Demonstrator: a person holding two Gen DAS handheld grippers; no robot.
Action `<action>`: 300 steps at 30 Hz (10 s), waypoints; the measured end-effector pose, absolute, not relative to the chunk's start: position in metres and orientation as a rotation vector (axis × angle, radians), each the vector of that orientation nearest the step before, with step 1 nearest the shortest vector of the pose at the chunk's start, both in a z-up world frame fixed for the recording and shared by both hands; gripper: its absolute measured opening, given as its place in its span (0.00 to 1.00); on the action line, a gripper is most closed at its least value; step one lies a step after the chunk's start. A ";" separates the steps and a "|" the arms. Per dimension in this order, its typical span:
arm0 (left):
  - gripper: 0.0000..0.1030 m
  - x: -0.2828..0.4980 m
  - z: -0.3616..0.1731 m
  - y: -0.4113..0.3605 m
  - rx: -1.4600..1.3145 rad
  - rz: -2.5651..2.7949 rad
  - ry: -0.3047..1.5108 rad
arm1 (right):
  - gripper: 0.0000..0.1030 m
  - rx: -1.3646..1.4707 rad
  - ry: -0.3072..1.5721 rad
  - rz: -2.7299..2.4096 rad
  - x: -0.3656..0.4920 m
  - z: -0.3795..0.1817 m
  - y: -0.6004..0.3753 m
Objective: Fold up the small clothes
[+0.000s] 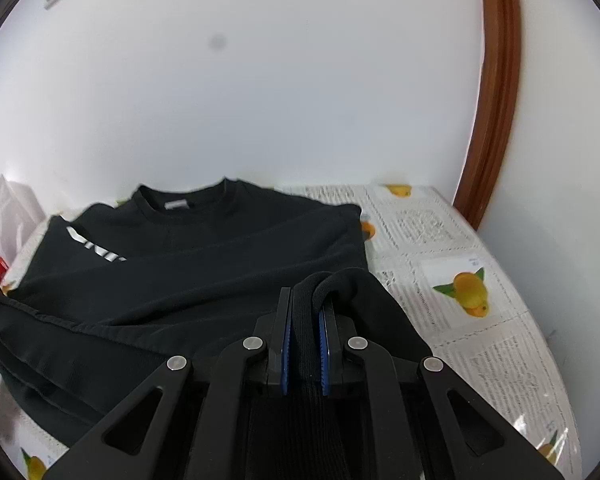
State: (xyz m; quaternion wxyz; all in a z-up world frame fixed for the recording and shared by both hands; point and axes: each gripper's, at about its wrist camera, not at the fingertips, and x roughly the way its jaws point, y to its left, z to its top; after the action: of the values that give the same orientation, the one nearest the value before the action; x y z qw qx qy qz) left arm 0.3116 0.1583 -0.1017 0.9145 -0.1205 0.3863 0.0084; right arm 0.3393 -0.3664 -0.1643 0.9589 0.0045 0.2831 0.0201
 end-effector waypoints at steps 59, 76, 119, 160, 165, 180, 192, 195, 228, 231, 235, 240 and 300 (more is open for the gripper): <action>0.11 0.250 -0.158 0.192 -0.346 -0.154 0.938 | 0.13 0.096 0.722 0.087 0.290 -0.220 -0.419; 0.10 0.161 -0.147 0.178 -0.281 -0.192 0.944 | 0.11 0.072 0.713 0.058 0.196 -0.213 -0.429; 0.27 0.128 -0.118 0.110 -0.219 -0.419 0.912 | 0.08 -0.014 0.835 0.132 0.169 -0.239 -0.351; 0.34 0.280 -0.133 0.137 -0.138 -0.301 0.990 | 0.46 -0.003 0.814 0.099 0.320 -0.210 -0.350; 0.15 0.267 -0.124 0.138 -0.116 -0.246 0.925 | 0.21 -0.052 0.790 0.099 0.312 -0.211 -0.336; 0.11 0.249 -0.098 0.128 -0.098 -0.204 0.878 | 0.16 -0.072 0.758 0.034 0.293 -0.199 -0.332; 0.11 0.239 -0.086 0.119 -0.106 -0.205 0.851 | 0.16 -0.015 0.725 0.040 0.270 -0.183 -0.349; 0.10 0.233 -0.079 0.119 -0.121 -0.218 0.825 | 0.16 -0.004 0.720 0.033 0.265 -0.179 -0.352; 0.12 0.349 -0.141 0.131 -0.276 -0.087 0.877 | 0.17 0.051 0.714 -0.076 0.394 -0.207 -0.367; 0.15 0.352 -0.145 0.130 -0.274 -0.081 0.904 | 0.22 0.058 0.737 -0.065 0.397 -0.209 -0.371; 0.23 0.351 -0.146 0.127 -0.242 -0.082 0.937 | 0.36 0.042 0.745 -0.053 0.384 -0.201 -0.374; 0.36 0.332 -0.141 0.120 -0.179 -0.080 0.942 | 0.37 -0.026 0.707 -0.036 0.336 -0.196 -0.375; 0.63 0.164 -0.173 0.164 -0.127 0.002 0.859 | 0.58 0.106 0.713 -0.253 0.199 -0.252 -0.420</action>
State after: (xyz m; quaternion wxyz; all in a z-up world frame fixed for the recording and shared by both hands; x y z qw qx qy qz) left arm 0.1645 0.1644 -0.1732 0.9072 -0.0617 0.4162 0.0010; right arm 0.1986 -0.4199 -0.2515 0.9279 0.0519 0.3479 -0.1233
